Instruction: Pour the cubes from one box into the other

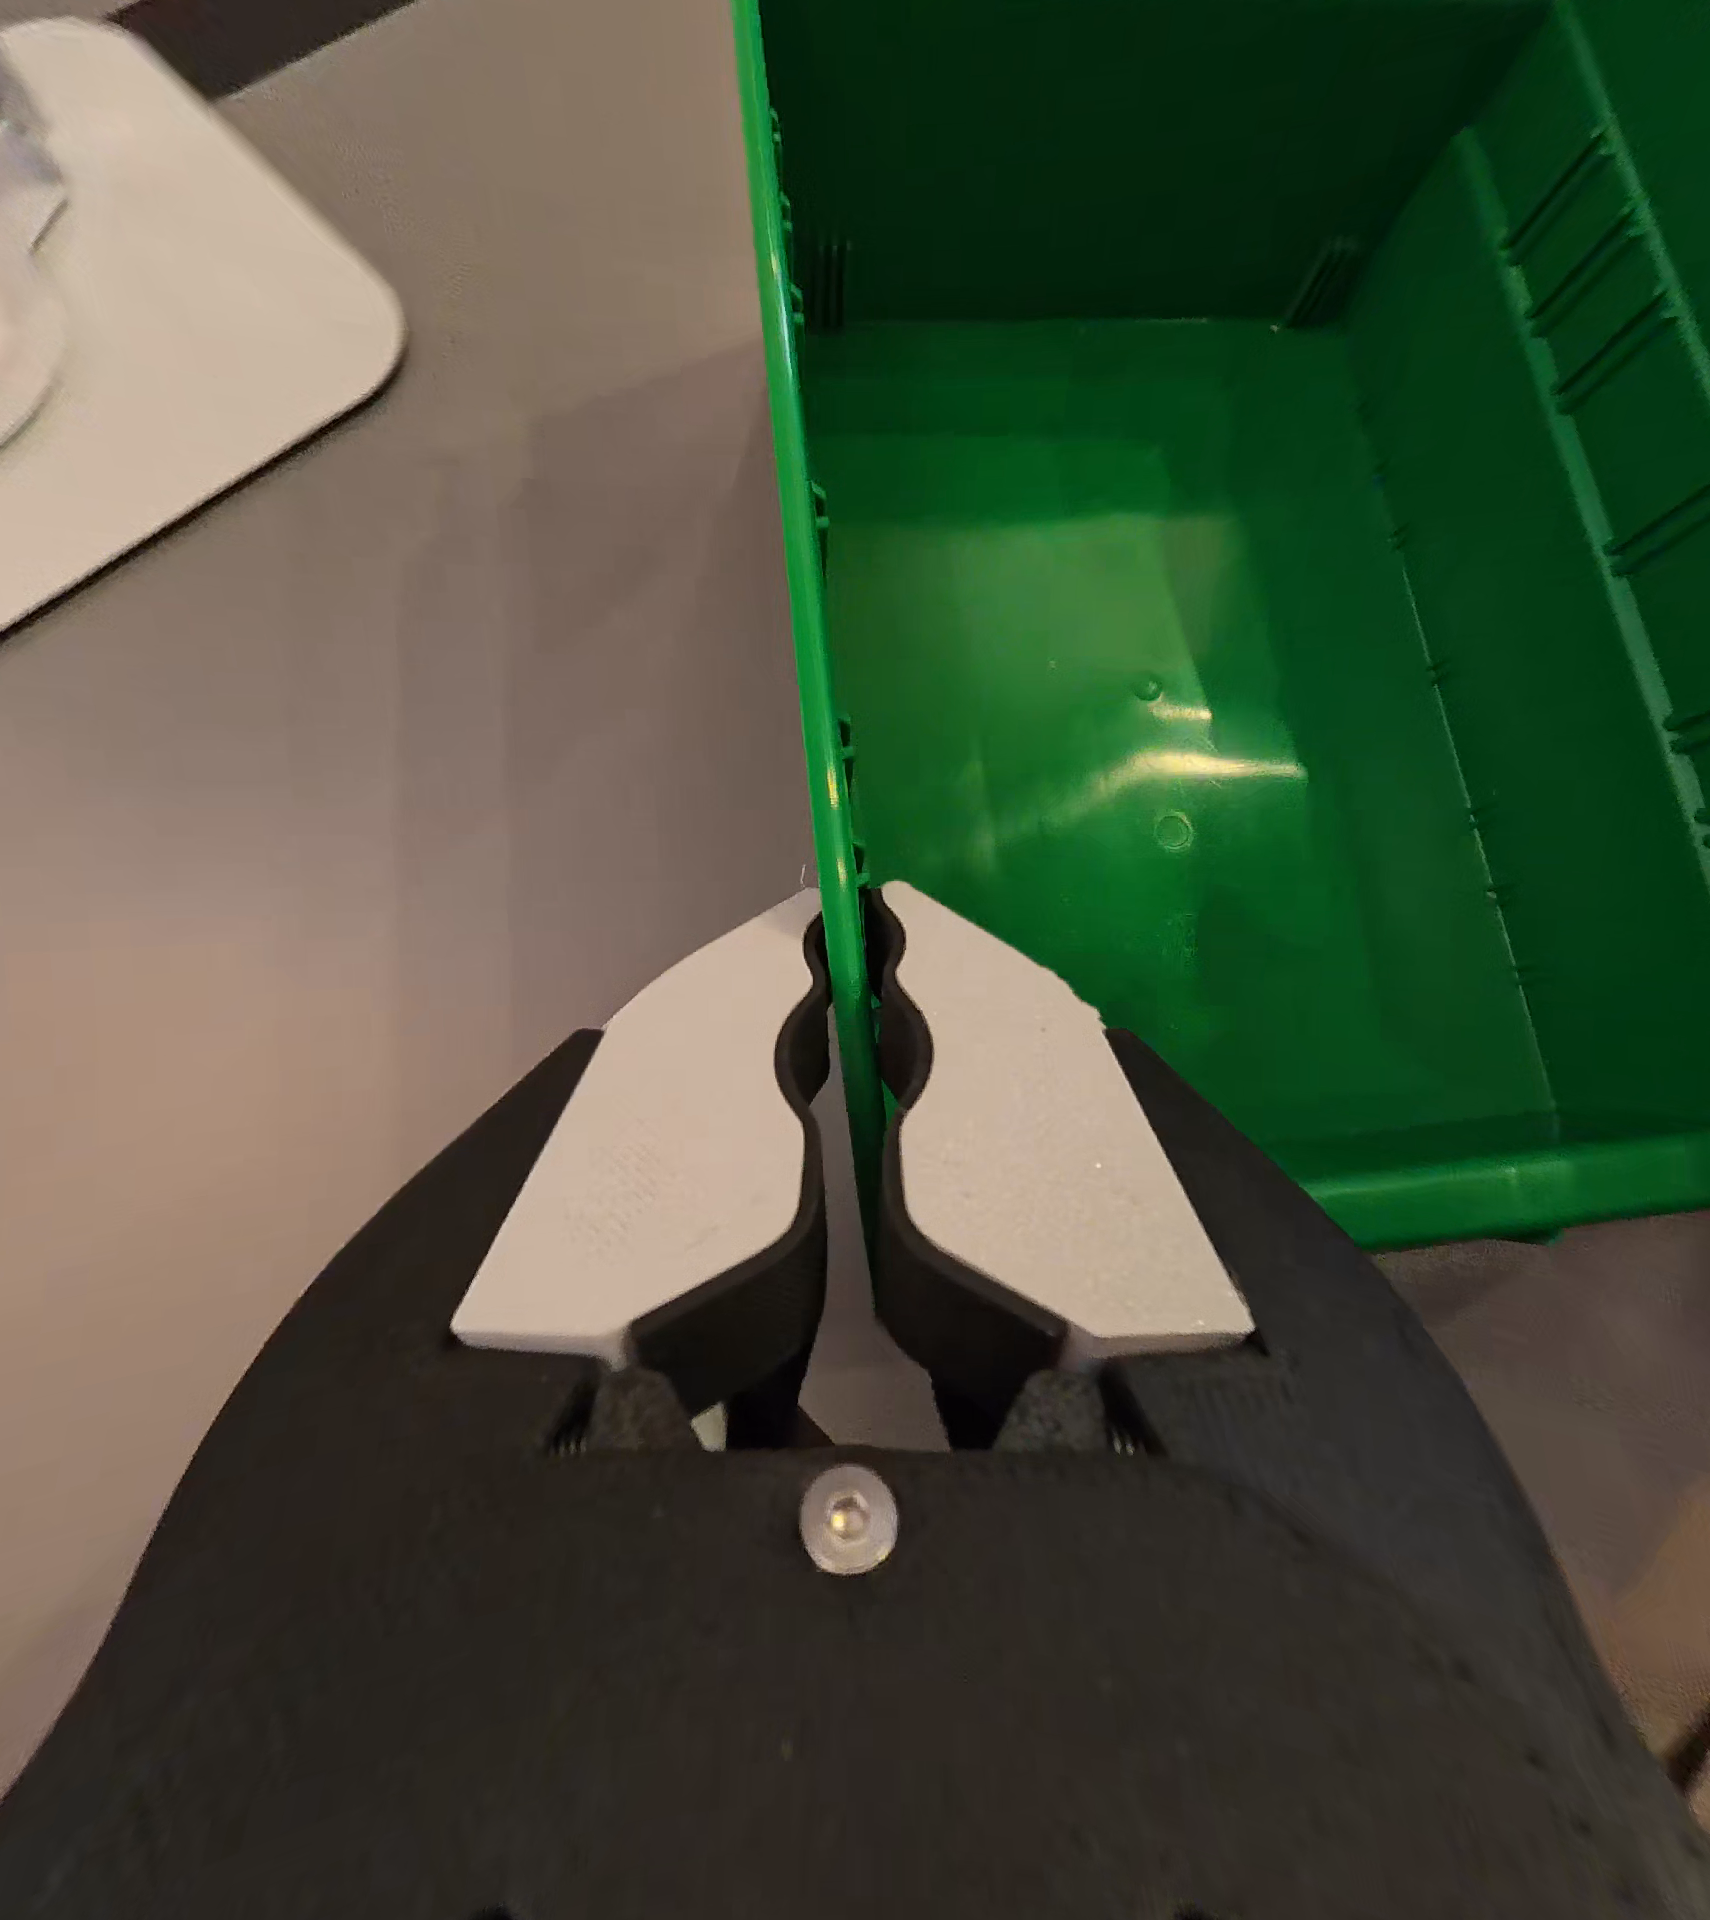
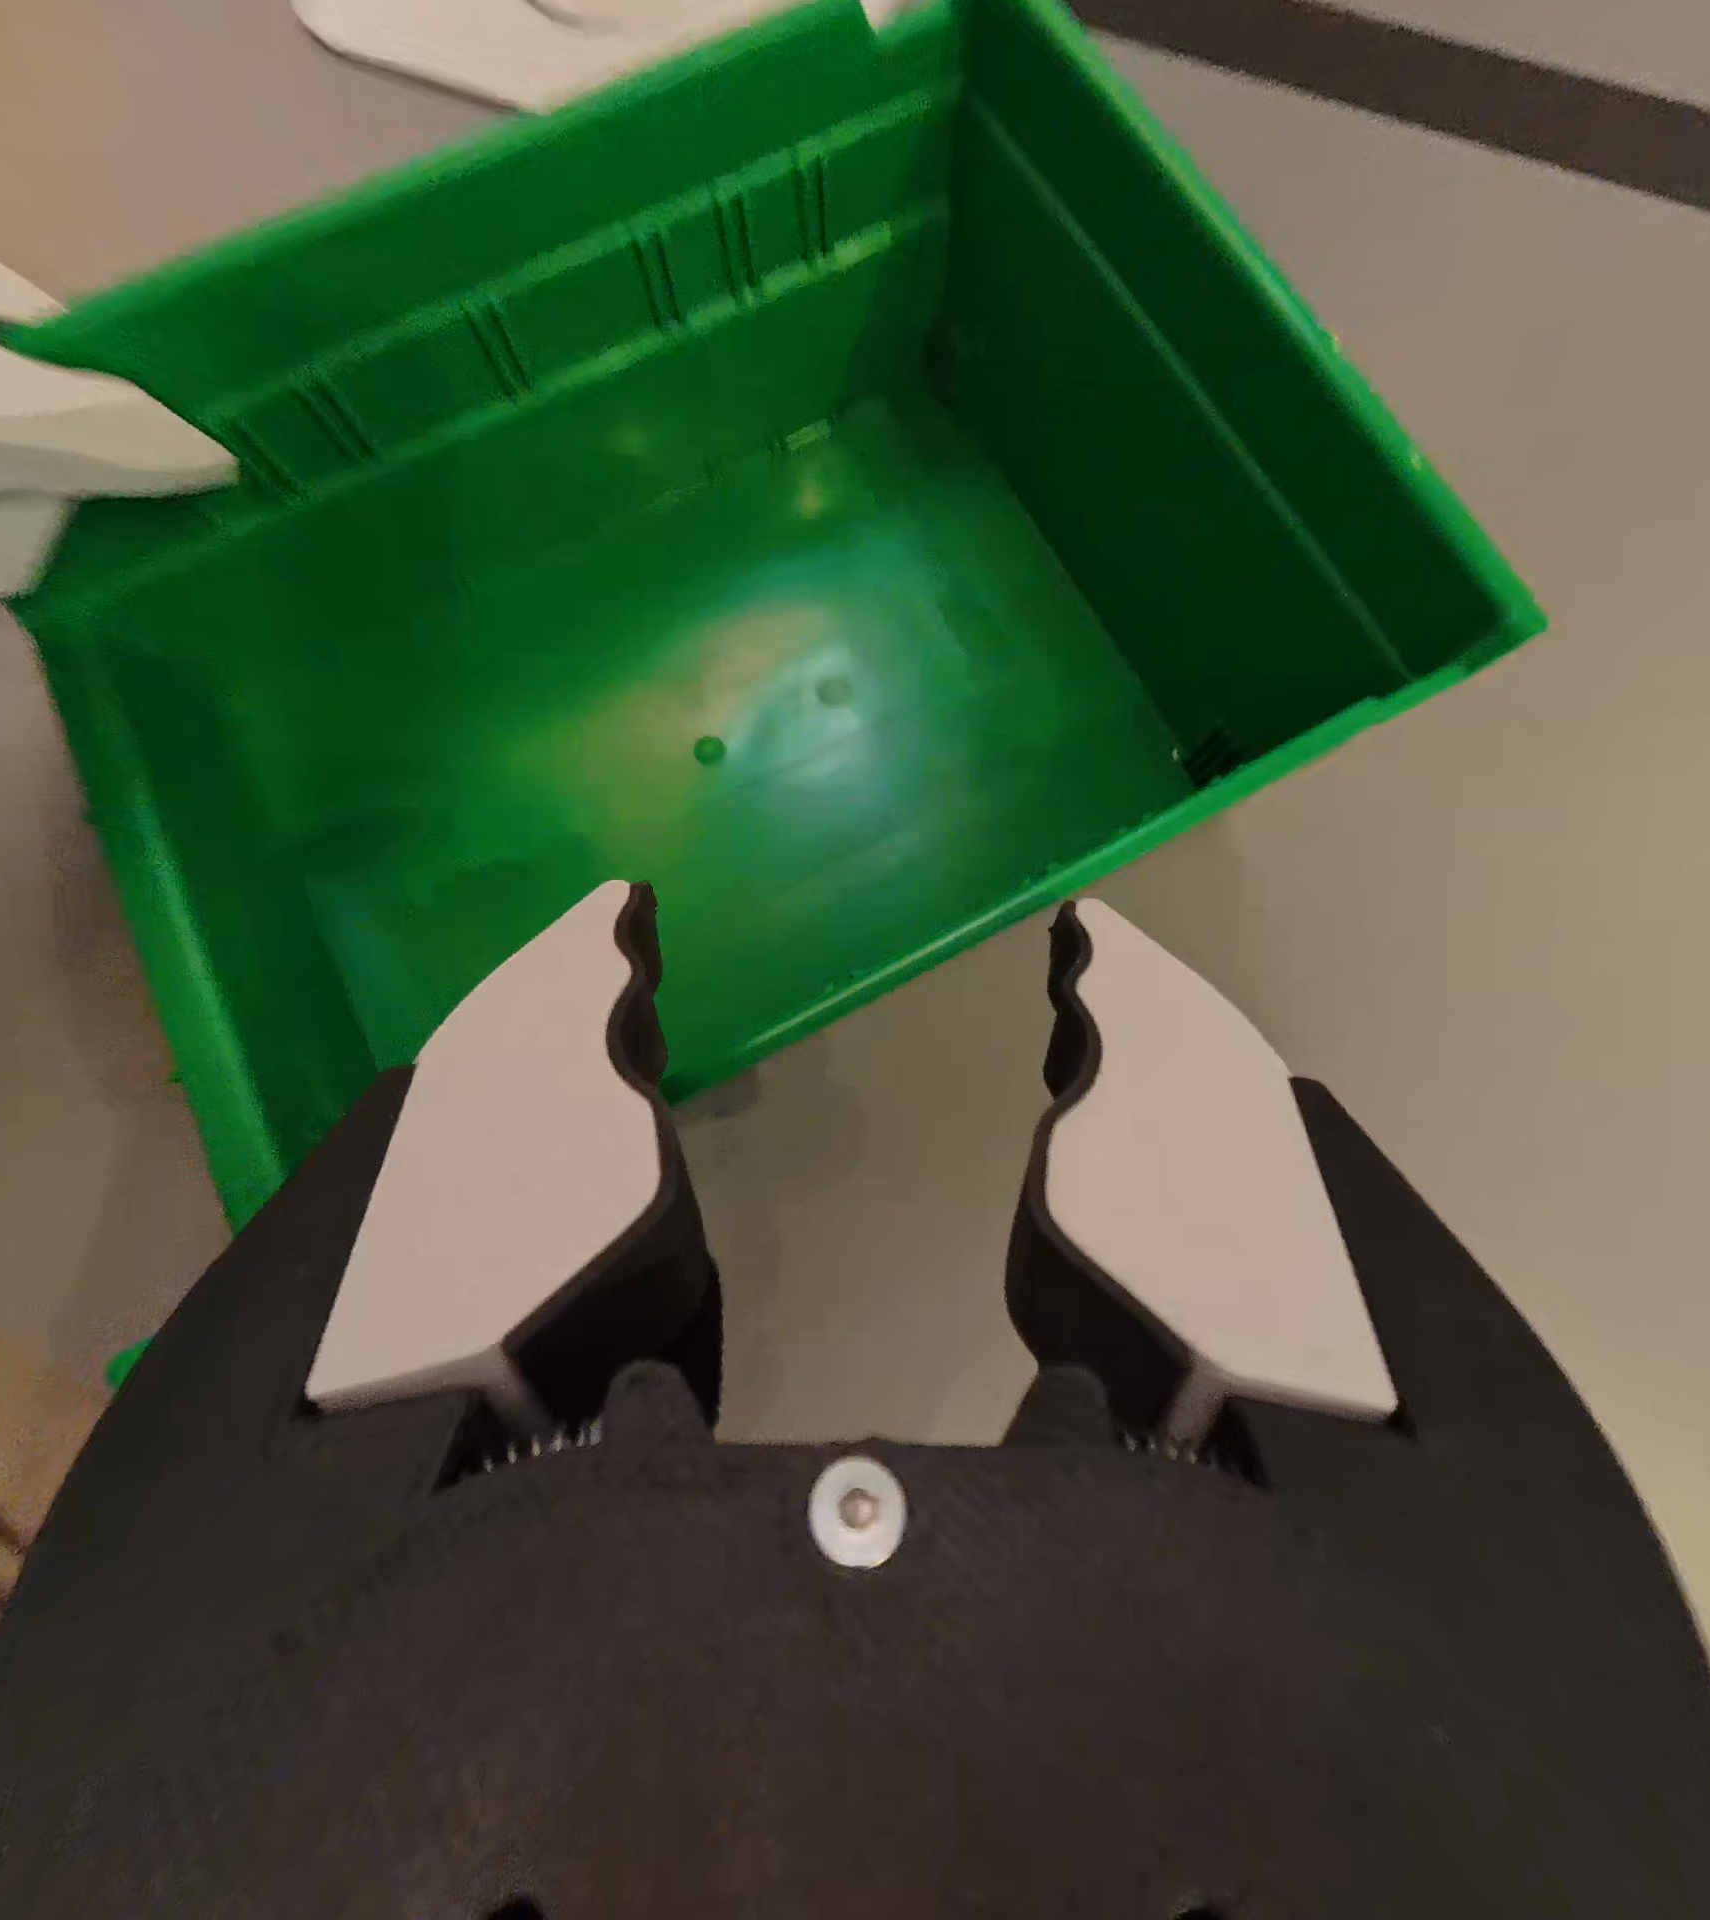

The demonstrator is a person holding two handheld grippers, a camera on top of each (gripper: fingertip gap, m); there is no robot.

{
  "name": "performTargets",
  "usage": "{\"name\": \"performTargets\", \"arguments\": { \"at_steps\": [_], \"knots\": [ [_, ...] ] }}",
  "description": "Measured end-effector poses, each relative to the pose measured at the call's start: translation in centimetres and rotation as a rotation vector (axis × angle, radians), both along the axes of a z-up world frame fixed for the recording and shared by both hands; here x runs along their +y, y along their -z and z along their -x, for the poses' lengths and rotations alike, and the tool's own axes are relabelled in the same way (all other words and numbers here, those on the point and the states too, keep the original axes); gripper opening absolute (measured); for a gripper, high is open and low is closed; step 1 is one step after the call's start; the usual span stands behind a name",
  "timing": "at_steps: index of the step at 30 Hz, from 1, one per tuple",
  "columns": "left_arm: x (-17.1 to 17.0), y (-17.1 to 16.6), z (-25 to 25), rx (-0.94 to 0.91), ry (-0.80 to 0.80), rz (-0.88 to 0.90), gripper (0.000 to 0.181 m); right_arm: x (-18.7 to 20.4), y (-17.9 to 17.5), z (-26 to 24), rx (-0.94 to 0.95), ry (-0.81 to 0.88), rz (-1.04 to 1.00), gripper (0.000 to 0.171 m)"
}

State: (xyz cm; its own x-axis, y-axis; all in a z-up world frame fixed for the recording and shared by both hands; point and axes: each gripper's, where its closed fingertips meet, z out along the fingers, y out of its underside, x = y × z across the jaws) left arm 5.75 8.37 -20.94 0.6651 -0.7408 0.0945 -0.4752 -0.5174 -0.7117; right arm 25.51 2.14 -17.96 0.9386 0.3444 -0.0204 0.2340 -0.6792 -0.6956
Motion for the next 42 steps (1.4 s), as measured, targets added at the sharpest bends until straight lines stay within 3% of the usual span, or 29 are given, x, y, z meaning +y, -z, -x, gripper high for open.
{"name": "performTargets", "arguments": {
  "at_steps": [1, 5, 10, 17, 20, 28, 32, 35, 38, 42],
  "knots": [
    [-0.1, 0.0, -1.6, -0.027, 0.003, 0.011, 0.004, -0.1, 0.2, -1.3, -0.015, 0.026, 0.004, 0.066],
    [-1.3, 0.9, -7.6, -0.116, 0.001, 0.025, 0.018, 0.0, 1.2, -6.6, -0.071, 0.119, 0.044, 0.054],
    [-3.4, 0.8, -13.5, -0.199, 0.045, 0.022, 0.041, 1.8, 1.5, -13.9, -0.212, 0.2, 0.082, 0.014],
    [-4.3, 0.2, -17.5, -0.302, 0.036, 0.06, 0.066, 7.7, 1.6, -16.7, -0.191, 0.13, 0.075, 0.007],
    [-4.3, 0.0, -17.8, -0.351, -0.001, 0.083, 0.068, 9.5, 1.6, -16.6, -0.213, 0.08, 0.083, 0.006],
    [-6.2, -0.8, -17.4, -0.418, 0.087, 0.088, 0.072, 9.3, 1.6, -16.7, -0.206, 0.034, 0.094, 0.006],
    [-5.5, -6.1, -12.2, -0.47, 0.038, -0.202, 0.065, 9.1, 1.6, -16.7, -0.238, 0.034, 0.076, 0.007],
    [-4.6, -10.3, -5.6, -0.361, -0.018, -0.412, 0.063, 9.0, 1.5, -16.7, -0.241, 0.028, 0.079, 0.009],
    [-1.4, -12.9, 6.3, -0.175, -0.222, -0.574, 0.063, 9.1, 1.3, -17.0, -0.257, 0.045, 0.062, 0.019],
    [2.7, -13.9, 29.0, 0.216, -0.612, -0.713, 0.066, 8.7, 0.4, -17.2, -0.302, 0.08, 0.013, 0.027]
  ]
}}
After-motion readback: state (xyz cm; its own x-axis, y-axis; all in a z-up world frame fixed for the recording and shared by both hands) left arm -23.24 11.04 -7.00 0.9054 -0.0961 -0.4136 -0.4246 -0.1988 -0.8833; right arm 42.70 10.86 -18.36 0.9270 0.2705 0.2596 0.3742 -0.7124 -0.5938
